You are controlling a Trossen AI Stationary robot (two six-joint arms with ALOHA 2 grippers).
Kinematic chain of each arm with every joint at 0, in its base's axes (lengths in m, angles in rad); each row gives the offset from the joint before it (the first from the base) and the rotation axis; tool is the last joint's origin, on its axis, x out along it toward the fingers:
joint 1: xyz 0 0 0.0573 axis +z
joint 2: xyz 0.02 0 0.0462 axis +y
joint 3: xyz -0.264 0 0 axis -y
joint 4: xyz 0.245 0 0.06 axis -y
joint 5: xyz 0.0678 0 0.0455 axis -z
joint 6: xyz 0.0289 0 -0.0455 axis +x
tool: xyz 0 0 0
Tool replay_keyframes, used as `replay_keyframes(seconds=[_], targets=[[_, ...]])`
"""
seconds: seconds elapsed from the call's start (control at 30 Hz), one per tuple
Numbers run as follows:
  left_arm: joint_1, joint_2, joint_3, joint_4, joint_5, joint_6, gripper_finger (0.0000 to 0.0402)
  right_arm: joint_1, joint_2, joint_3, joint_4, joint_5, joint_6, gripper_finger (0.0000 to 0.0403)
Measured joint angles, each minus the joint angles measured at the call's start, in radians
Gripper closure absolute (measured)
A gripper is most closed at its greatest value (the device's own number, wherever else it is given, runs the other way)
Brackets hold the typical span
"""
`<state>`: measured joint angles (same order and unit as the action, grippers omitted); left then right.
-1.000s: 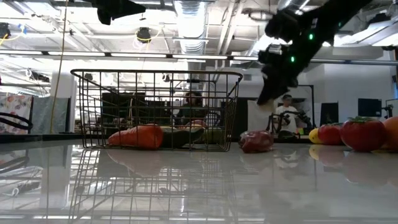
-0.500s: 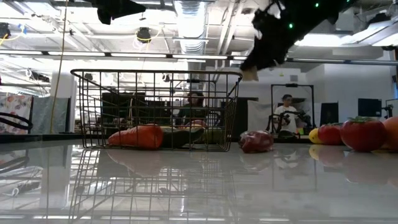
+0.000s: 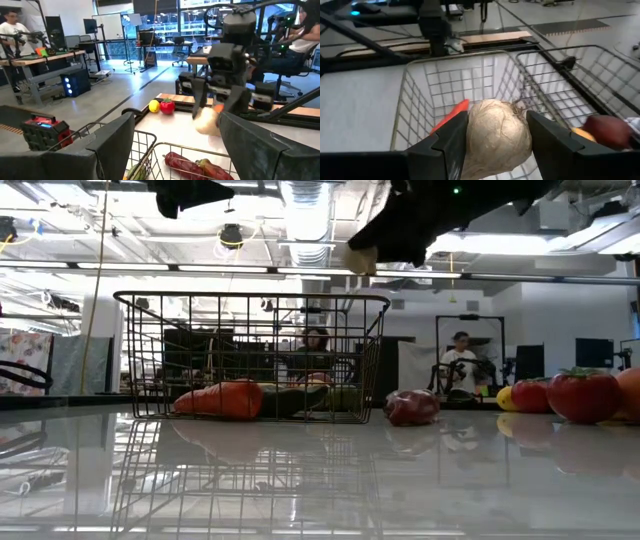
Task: Sort produce into baskets
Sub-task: Put the garlic into the bottom wire basket, then put the bottom red chili pepper into the bottom wire basket
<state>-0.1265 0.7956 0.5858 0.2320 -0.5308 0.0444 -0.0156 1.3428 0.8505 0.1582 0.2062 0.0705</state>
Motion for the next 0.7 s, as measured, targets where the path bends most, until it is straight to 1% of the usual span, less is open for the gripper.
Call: replay_keyframes(seconds=[0.07,0.13,0.23,0.33,0.5,0.6,0.7], targets=[[0.0,0.0,0.0,0.002,0.0,0.0,0.0123,0.004,0.033,0.002,0.028,-0.004,0.0,0.0183],[0.0,0.0,0.0,0.002,0.0,0.0,0.0123,-0.004,0.069,0.016,0.019,-0.034,0.0,0.0178],[0.0,0.0,0.0,0.002,0.0,0.0,0.0123,-0.028,0.119,0.047,0.007,-0.123,0.017,0.0154],[0.0,0.0,0.0,0.002,0.0,0.0,0.0123,-0.05,0.149,0.092,-0.044,-0.181,0.039,0.0124],[0.0,0.0,0.0,-0.011,0.0,0.0,0.0123,-0.073,0.132,0.162,-0.237,-0.18,0.01,0.0087],[0.0,0.0,0.0,-0.023,0.0,-0.001,0.0123,-0.074,0.073,0.166,-0.376,-0.176,-0.043,0.0081],[0.0,0.0,0.0,-0.038,0.0,-0.002,0.0123,-0.064,0.011,0.142,-0.571,-0.173,-0.104,0.0083]])
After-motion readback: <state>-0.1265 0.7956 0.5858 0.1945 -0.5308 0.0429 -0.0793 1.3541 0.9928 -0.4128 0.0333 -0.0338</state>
